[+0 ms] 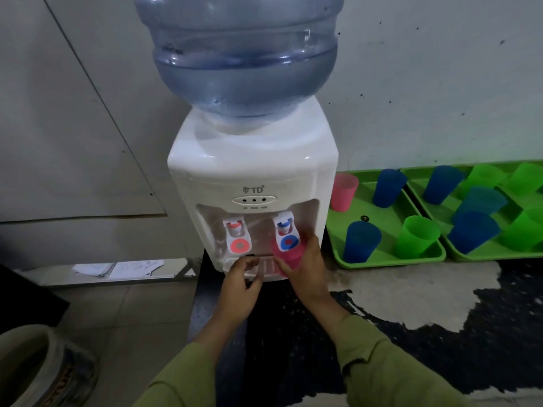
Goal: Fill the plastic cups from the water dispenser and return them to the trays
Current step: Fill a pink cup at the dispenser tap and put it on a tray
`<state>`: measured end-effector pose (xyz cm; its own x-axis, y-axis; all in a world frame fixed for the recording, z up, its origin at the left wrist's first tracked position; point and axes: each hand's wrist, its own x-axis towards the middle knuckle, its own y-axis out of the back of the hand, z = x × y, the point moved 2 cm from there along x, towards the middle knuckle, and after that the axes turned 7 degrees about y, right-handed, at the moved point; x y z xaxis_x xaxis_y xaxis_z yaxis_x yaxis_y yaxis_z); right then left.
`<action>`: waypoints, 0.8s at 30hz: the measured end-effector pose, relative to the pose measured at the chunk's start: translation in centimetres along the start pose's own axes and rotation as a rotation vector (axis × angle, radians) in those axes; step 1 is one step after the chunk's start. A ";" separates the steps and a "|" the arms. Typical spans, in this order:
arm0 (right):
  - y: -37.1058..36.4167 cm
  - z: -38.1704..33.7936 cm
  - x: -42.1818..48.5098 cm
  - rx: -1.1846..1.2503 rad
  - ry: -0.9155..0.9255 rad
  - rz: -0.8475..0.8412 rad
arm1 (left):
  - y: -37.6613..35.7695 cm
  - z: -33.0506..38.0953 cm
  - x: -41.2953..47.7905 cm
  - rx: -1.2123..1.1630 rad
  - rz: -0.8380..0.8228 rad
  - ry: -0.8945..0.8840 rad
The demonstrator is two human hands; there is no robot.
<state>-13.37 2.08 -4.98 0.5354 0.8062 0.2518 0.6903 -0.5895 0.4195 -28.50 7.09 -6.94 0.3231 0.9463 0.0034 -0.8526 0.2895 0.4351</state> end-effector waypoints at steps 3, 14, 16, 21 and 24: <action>0.0 0.2 -0.3 -0.008 -0.032 0.016 | -0.4 1.3 0.2 -0.007 0.047 -0.008; 0.9 1.0 0.4 -0.070 -0.105 -0.097 | -1.0 6.5 2.8 0.250 0.078 -0.008; 1.1 1.0 0.5 -0.062 -0.109 -0.109 | -1.1 6.8 3.2 0.297 0.090 0.050; 1.4 0.8 0.6 -0.023 -0.137 -0.142 | -1.5 7.1 3.5 0.399 0.031 0.157; 1.6 0.7 0.6 -0.017 -0.129 -0.160 | -1.4 7.3 3.1 0.425 0.017 0.134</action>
<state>-11.64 1.58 -4.81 0.4784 0.8755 0.0677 0.7638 -0.4529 0.4599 -23.27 8.58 -0.94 0.2311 0.9687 -0.0906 -0.6034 0.2158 0.7677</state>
